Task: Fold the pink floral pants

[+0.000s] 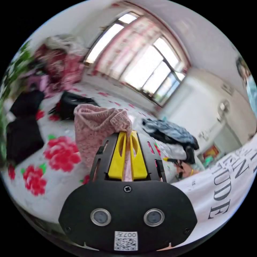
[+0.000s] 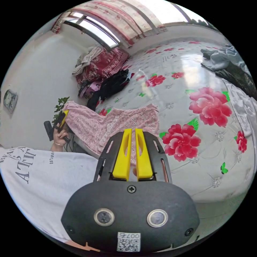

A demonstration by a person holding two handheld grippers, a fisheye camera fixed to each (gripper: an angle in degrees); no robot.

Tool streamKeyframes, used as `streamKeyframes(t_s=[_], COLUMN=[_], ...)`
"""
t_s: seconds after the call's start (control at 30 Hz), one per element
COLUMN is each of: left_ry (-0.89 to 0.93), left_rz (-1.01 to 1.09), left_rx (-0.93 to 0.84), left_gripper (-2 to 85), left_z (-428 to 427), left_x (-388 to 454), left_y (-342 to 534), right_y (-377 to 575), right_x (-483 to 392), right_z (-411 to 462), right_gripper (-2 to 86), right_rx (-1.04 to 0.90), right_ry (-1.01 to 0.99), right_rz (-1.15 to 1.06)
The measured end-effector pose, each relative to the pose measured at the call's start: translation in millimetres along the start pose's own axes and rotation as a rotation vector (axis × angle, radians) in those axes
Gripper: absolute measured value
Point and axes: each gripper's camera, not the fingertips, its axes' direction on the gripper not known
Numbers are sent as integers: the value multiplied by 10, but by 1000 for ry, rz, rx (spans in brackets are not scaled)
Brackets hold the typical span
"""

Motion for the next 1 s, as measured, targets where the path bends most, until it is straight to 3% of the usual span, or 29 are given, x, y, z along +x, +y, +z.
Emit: streamKeyframes(t_s=[0.1, 0.2, 0.53, 0.73, 0.87, 1.0], left_ry=[181, 174, -151, -16, -18, 146], left_rz=[125, 75, -317, -549, -539, -603], left_rx=[-209, -393, -542, -625, -694, -598], left_gripper=[47, 86, 101, 128, 72, 40], left_z=[887, 1482, 1296, 1629, 1802, 1703], left_x=[630, 767, -466, -787, -866, -1099], left_y=[28, 242, 750, 1127, 1018, 623], right_y=[-40, -53, -141, -412, -672, -1140], right_x=[373, 715, 1592, 1745, 1653, 1592], right_z=[-123, -119, 432, 1187, 1430, 1331], right_gripper=[20, 35, 82, 91, 69, 51], right_rx=[84, 115, -8, -233, -325, -301], right_ry=[-34, -67, -146, -289, -176, -326], right_rz=[85, 159, 292, 273, 220, 213])
